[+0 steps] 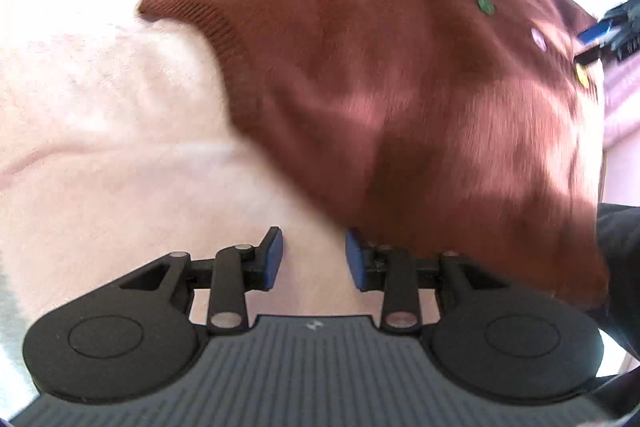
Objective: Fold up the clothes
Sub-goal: 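Pull the cardigan flat with both grippers and release it, buttons facing up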
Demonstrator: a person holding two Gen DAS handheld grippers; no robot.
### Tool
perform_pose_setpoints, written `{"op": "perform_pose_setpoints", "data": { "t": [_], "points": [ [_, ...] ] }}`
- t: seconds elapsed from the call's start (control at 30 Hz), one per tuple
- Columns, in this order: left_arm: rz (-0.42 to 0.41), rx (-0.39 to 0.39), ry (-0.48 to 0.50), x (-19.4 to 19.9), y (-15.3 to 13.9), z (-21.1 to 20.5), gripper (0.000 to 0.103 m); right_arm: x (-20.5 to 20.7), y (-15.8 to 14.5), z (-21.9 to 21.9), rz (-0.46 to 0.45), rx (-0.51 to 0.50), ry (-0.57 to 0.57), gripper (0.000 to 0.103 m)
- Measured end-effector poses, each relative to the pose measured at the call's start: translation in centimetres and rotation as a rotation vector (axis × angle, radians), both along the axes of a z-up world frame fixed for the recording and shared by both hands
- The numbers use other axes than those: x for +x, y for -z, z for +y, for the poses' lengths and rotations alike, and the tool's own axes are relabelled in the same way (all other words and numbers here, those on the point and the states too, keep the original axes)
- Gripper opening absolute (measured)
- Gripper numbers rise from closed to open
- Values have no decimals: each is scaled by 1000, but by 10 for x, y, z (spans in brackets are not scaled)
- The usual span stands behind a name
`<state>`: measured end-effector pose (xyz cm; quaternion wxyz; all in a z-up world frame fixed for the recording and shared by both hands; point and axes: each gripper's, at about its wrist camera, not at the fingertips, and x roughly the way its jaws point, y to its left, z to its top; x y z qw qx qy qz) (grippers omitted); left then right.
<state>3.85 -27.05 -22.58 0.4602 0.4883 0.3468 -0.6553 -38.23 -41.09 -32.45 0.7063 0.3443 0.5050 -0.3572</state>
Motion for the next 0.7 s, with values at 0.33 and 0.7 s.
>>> {"op": "perform_pose_setpoints", "data": {
  "t": [0.33,0.7],
  "points": [
    [-41,-10,89,17,-55,38,27,81,-56,119,-110,12,28,79],
    [-168,-5,216,-10,-66,50,28,120,-77,165,-197,-6,-119,79]
  ]
}}
